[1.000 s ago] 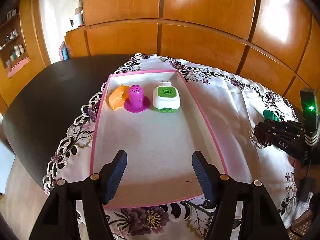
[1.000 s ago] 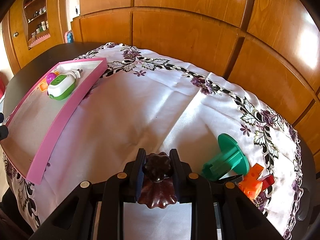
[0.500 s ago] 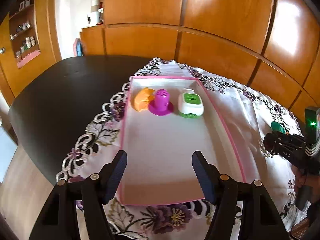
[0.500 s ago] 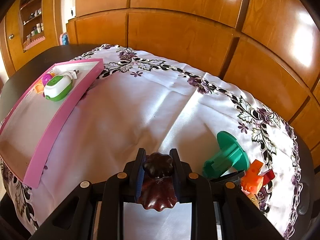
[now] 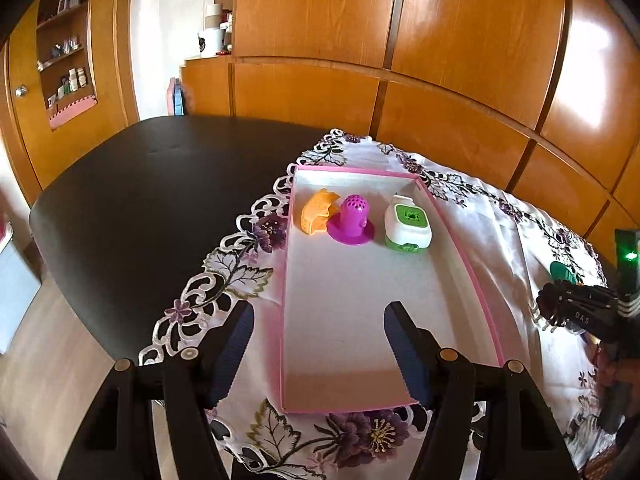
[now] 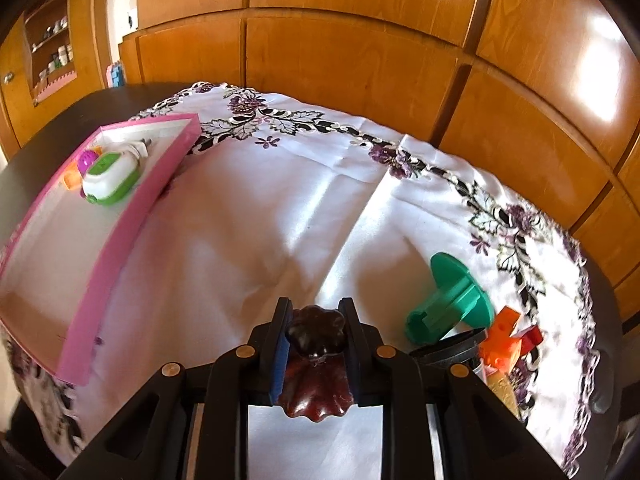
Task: Organize rigid objects
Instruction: 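Carry the brown flower lid over the tray with the right gripper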
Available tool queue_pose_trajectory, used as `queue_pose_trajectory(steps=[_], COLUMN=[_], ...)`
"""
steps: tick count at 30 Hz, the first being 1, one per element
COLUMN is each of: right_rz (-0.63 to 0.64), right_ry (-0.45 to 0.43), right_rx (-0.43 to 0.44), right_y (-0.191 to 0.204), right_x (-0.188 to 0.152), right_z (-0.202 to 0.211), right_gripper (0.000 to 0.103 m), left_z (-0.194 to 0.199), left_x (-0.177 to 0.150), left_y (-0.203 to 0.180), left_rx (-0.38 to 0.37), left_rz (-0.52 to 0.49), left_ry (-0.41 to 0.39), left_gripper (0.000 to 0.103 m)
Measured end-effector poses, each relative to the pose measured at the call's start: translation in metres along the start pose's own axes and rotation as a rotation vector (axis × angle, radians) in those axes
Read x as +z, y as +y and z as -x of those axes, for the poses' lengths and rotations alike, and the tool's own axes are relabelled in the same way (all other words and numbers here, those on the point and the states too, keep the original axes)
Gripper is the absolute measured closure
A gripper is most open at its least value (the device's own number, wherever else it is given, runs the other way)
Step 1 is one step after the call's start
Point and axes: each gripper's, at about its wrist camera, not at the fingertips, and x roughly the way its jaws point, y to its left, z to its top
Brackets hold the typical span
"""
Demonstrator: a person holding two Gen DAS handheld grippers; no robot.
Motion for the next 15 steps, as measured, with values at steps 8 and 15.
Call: queue_pose_trajectory(steps=[8, 15], right_rz=[0.069, 0.206], right_ry=[-0.073, -0.113], right_rx=[0.131, 0.262], right_y=[0.054, 0.119], right_x=[0.024, 0.038], right_z=[0.033, 0.051], right_gripper=[0.081, 0.08], left_z=[0.0, -0.001], left_x=[-0.002, -0.004], left_y=[0.011, 0.022], left_rx=[0.011, 0.033], left_rz=[0.018, 0.037], left_ry=[-0.007, -0.003], left_gripper=[0.035, 0.035])
